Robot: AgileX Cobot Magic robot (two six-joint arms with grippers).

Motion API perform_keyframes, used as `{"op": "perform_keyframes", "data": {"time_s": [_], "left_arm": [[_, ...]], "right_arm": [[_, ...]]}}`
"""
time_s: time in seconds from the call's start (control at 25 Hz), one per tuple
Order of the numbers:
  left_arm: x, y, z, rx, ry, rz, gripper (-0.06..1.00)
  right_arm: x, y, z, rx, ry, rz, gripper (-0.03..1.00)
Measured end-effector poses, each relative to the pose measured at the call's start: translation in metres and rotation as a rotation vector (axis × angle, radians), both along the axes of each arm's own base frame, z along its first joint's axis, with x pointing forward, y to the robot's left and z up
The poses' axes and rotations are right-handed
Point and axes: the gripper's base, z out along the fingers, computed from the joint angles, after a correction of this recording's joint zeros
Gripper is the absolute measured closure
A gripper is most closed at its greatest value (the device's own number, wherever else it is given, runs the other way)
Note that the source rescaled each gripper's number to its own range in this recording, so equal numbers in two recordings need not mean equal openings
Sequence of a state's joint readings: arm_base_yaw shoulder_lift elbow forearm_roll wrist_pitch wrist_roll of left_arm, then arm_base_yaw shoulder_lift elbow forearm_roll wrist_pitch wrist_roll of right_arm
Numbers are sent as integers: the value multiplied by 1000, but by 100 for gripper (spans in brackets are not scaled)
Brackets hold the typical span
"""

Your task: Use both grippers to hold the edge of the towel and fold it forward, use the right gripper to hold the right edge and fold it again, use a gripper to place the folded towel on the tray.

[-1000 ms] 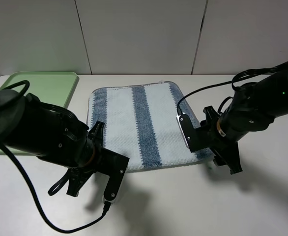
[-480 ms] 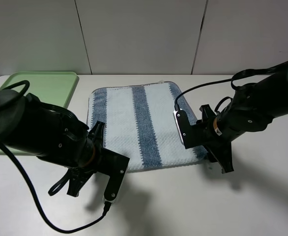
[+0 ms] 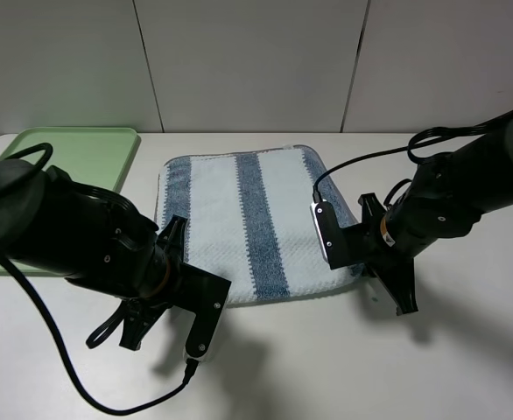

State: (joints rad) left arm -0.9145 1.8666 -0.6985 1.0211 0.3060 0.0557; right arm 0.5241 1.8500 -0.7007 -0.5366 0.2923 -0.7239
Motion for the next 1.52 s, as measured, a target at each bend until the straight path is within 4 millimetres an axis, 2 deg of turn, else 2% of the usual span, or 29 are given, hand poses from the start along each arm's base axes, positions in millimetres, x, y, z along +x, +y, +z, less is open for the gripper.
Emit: {"op": "perform_keyframes", "data": {"time_s": [0.04, 0.08, 0.36, 0.52, 1.0, 1.28, 1.52], "left_arm": [[0, 0, 0, -1, 0, 0, 94], [0, 0, 0, -1, 0, 0, 94], [0, 1, 0, 5, -2, 3, 94], [1, 2, 4, 10, -15, 10, 94], [1, 11, 58, -65, -135, 75, 94], [-7, 19, 81, -90, -125, 108, 94], [-17, 23, 98, -94, -149, 120, 94]], "right_arm": [[0, 0, 0, -3, 2, -1, 96], [0, 0, 0, -4, 3, -1, 97], [-1, -1, 0, -13, 7, -4, 97], [-2, -3, 10, -12, -7, -19, 97], [-8, -8, 54, 37, -82, -92, 97], [-19, -11, 84, 101, -102, -124, 97], [-29, -14, 102, 145, -96, -164, 97]]}}
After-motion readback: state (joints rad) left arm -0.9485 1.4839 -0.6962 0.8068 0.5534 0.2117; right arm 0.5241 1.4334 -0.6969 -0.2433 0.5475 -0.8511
